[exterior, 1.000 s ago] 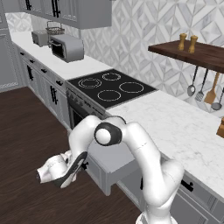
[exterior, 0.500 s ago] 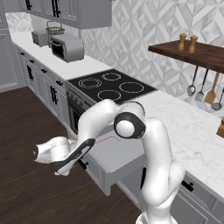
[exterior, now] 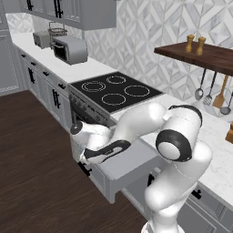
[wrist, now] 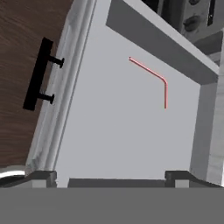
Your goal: Take a straw from the drawer in front and place it inside the glass cup on the dining counter.
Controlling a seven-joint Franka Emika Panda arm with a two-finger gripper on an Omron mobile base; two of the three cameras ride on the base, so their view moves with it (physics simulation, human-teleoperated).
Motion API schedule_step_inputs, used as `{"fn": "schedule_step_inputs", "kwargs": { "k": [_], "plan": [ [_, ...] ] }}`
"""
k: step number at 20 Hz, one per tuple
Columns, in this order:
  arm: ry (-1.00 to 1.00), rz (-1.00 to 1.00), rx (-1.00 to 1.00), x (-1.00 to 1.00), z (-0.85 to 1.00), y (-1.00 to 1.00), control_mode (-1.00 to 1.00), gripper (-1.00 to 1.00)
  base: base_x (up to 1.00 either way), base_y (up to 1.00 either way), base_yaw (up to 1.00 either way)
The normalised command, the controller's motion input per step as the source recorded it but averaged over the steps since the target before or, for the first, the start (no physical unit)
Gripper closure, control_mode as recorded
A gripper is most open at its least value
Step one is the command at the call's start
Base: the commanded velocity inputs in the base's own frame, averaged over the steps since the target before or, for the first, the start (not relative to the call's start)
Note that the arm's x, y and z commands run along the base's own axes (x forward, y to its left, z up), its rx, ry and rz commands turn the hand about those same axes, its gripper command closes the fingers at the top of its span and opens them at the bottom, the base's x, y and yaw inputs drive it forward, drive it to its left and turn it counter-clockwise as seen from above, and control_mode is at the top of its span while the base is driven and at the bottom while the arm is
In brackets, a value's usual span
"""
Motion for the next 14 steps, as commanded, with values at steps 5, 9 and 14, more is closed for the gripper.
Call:
{"fn": "schedule_step_inputs", "kwargs": {
  "k": [5, 9, 14],
  "plan": [
    [0.18, -0.05, 0.26, 0.65, -0.05, -0.49, -1.00, -1.00, 0.00, 0.00, 0.00],
    [0.21, -0.04, 0.21, 0.51, -0.40, -0.08, -1.00, -1.00, 0.00, 0.00, 0.00],
    [0.20, -0.05, 0.15, 0.45, -0.46, 0.00, -1.00, -1.00, 0.00, 0.00, 0.00]
  ]
}}
